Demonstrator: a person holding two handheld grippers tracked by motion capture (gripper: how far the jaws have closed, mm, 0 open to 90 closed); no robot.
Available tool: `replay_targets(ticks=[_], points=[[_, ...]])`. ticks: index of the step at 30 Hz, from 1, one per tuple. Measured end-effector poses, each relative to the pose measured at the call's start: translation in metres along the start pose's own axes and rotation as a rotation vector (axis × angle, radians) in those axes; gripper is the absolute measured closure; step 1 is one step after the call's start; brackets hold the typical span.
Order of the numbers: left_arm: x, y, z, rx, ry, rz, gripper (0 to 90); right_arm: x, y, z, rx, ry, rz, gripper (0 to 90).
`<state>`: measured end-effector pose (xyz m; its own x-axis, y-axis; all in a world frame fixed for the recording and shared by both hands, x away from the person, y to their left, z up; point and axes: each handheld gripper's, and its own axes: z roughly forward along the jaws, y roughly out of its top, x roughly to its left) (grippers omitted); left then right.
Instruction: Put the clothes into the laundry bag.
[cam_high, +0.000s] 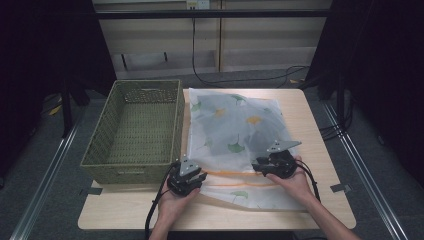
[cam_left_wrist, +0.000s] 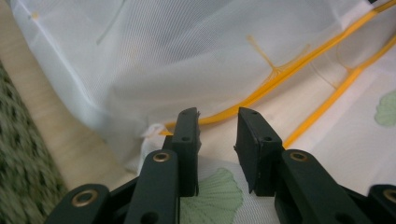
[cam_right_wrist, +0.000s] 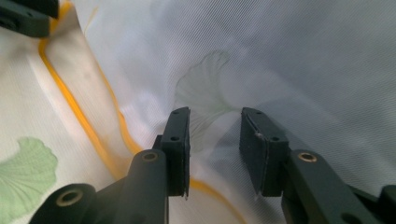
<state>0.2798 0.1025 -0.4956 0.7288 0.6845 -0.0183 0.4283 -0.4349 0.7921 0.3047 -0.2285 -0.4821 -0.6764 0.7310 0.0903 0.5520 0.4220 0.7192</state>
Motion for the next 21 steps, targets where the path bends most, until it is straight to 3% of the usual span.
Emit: replay_targets(ticks=[4, 7, 8, 12, 14, 16, 18, 21], points=[[0.001, -0.012, -0.004, 0.059, 0.001, -0.032, 71.8, 0.002, -0.004, 0.010, 0.048, 0.002, -0.008, 63.4], [0.001, -0.017, -0.010, 0.073, -0.030, -0.038, 71.2, 0.006, -0.004, 0.013, 0.060, 0.011, -0.029, 63.0], [0.000, -0.019, -0.012, 0.076, -0.022, -0.024, 71.1, 0.007, -0.004, 0.014, 0.063, 0.011, -0.042, 62.1], [-0.002, -0.027, -0.018, 0.053, -0.029, -0.042, 70.7, 0.009, -0.006, 0.016, 0.071, 0.010, -0.048, 60.9], [-0.003, -0.030, -0.023, 0.049, -0.035, -0.084, 70.1, 0.009, -0.006, 0.014, 0.067, 0.008, -0.036, 59.8], [-0.006, -0.032, -0.027, 0.025, -0.034, -0.085, 68.9, 0.008, -0.006, 0.009, 0.037, 0.032, -0.010, 59.3], [-0.007, -0.034, -0.031, -0.023, -0.060, -0.093, 64.4, 0.006, -0.005, 0.000, -0.011, 0.048, 0.018, 58.0], [-0.010, -0.035, -0.037, -0.087, -0.069, -0.088, 58.3, 0.006, -0.005, -0.020, -0.102, 0.038, 0.053, 56.1]])
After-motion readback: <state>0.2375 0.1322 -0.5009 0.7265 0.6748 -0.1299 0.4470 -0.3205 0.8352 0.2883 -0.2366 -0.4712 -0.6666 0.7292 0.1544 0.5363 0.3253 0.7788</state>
